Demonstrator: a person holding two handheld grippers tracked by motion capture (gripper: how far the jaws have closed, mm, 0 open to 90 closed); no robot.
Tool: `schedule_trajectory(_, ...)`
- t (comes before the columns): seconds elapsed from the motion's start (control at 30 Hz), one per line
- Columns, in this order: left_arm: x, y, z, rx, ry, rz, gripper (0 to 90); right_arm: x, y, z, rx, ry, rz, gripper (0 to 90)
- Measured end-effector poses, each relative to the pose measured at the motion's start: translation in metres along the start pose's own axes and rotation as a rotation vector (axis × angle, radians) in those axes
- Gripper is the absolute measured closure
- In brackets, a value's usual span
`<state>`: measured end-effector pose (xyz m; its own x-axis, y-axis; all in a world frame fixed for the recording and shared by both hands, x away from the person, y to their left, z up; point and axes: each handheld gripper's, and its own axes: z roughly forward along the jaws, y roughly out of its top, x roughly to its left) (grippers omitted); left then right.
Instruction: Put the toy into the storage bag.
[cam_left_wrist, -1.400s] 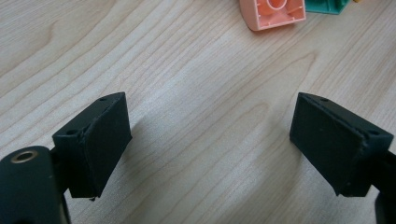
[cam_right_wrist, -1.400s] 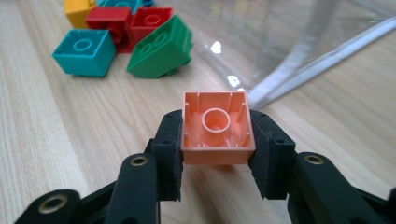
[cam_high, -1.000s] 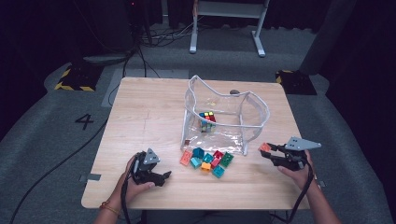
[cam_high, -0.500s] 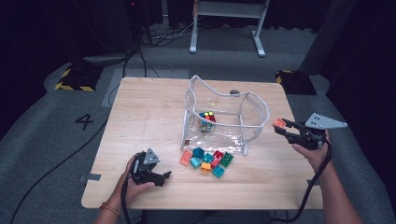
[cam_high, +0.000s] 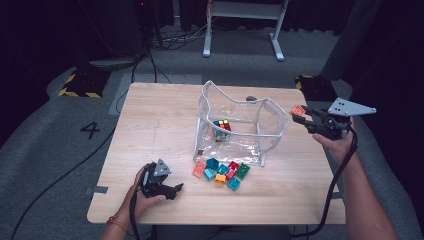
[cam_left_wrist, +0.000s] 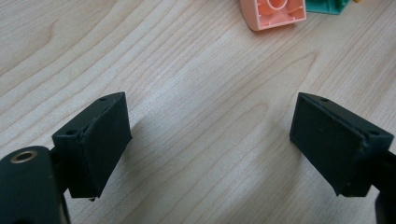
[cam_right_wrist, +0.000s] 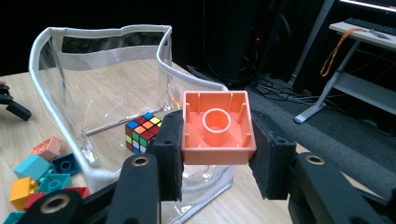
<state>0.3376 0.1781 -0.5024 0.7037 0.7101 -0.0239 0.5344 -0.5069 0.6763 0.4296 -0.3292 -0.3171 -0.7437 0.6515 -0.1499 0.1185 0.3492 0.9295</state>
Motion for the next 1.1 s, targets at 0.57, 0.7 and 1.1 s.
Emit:
schedule_trajectory(0.57,0.0,0.0,0.0,0.0,0.0,0.0,12.5,0.013,0.04,0.042,0.051,0.118,-0.084,58.7)
schedule_trajectory(0.7,0.0,0.0,0.0,-0.001,0.0,0.0,12.5,0.016,0.045,0.056,0.072,0.152,-0.119,58.7)
schedule_trajectory(1.1,0.0,0.0,0.0,0.0,0.0,0.001,12.6,0.026,0.049,0.096,0.201,0.248,-0.203,58.8)
